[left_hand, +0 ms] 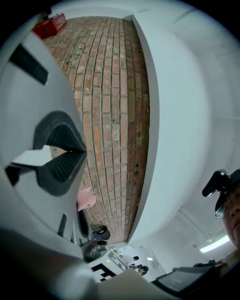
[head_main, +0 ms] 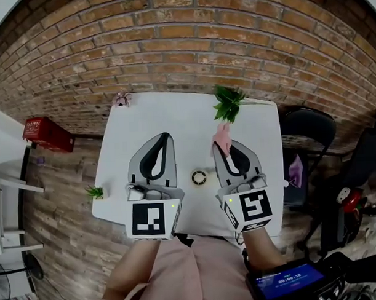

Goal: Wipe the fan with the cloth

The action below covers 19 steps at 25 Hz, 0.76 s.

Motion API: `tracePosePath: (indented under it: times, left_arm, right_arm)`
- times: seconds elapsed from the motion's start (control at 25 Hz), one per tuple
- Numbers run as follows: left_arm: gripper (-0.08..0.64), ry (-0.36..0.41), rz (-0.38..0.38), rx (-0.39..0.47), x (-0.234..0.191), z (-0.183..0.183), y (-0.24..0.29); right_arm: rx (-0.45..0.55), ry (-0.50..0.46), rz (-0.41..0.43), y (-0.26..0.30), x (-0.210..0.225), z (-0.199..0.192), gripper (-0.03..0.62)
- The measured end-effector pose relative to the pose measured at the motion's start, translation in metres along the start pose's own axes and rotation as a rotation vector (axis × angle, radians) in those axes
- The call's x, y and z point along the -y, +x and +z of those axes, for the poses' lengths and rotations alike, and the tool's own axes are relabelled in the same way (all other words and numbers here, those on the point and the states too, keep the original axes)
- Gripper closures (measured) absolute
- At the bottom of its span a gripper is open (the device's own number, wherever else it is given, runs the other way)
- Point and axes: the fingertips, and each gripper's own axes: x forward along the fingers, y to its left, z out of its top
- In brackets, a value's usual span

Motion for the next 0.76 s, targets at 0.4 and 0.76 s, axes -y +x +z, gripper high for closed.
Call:
tracePosePath:
  times: [0.4,0.76]
  left_arm:
    - [0.548,-0.002,0.015,-0.007,0.002,0.001,-0.006]
    - [0.548,0.000,0.018,-0.013,0.006,-0.004,-0.006]
  right_arm:
    - [0.002,0.003,0.078,0.000,-0.017,-0.003,0.540]
    - [-0.007,-0.001,0.103,0.000,-0.019,-0.009,0.538]
